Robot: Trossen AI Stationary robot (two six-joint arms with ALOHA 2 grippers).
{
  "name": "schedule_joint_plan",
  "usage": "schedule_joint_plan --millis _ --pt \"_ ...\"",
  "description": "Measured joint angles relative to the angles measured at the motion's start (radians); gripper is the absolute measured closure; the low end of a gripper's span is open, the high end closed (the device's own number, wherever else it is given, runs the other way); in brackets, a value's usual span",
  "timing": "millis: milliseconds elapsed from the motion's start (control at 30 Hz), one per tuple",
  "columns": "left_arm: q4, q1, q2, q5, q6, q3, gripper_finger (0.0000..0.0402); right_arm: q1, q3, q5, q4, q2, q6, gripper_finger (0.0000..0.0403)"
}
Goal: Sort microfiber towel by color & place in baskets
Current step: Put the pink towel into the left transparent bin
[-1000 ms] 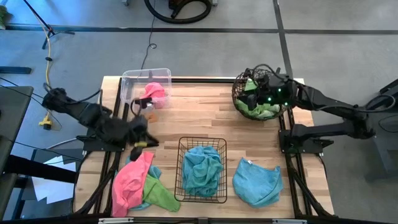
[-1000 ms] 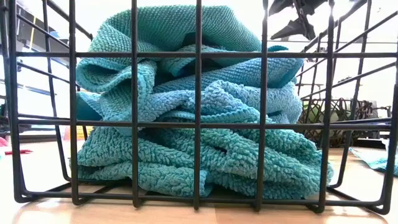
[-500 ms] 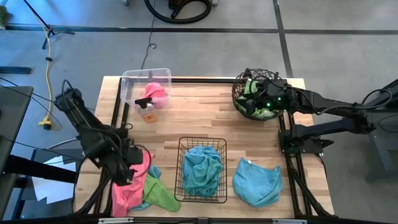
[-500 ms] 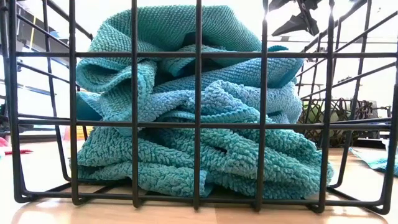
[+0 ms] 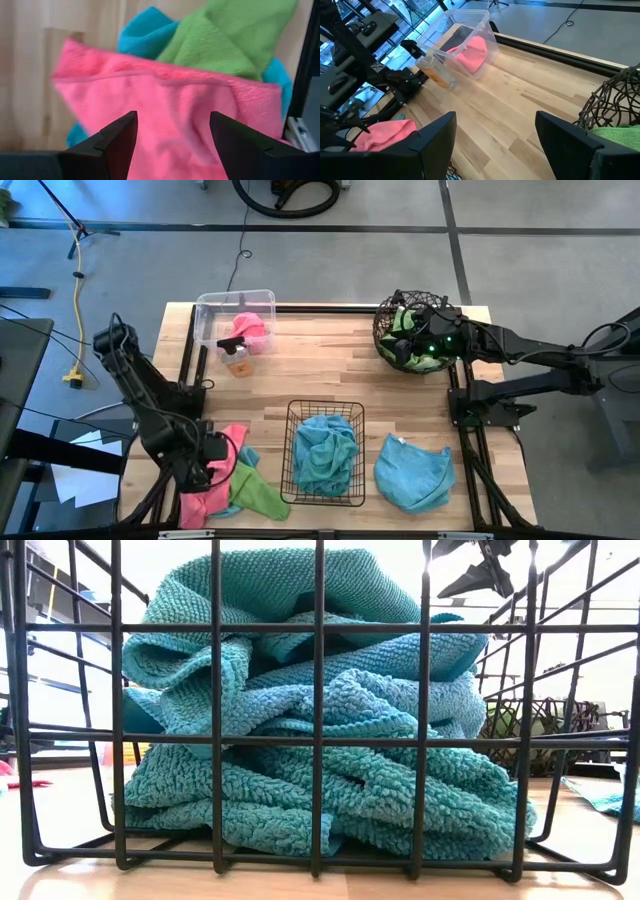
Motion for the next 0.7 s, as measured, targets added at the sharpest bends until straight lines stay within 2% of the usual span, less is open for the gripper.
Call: schedule_joint_plan --millis 233,567,633,700 --pt "0.22 -0.003 -0.003 0.065 0.062 -0.11 0.0165 0.0 0.0 -0.005 -0.032 0.0 0.0 0.0132" --pt "0.212 0.001 -0.003 0.064 0.01 -0.197 0.0168 0.0 0.0 -0.006 -0.045 0.0 -0.002 0.0132" --pt "0.202 0.001 -0.003 0.064 0.01 -0.201 0.0185 0.0 0.0 -0.006 -0.045 0.0 -0.003 0.0132" --pt "0.2 0.001 -0.003 0.064 0.009 -0.201 0.0223 0.0 0.0 -0.006 -0.045 0.0 -0.003 0.0132"
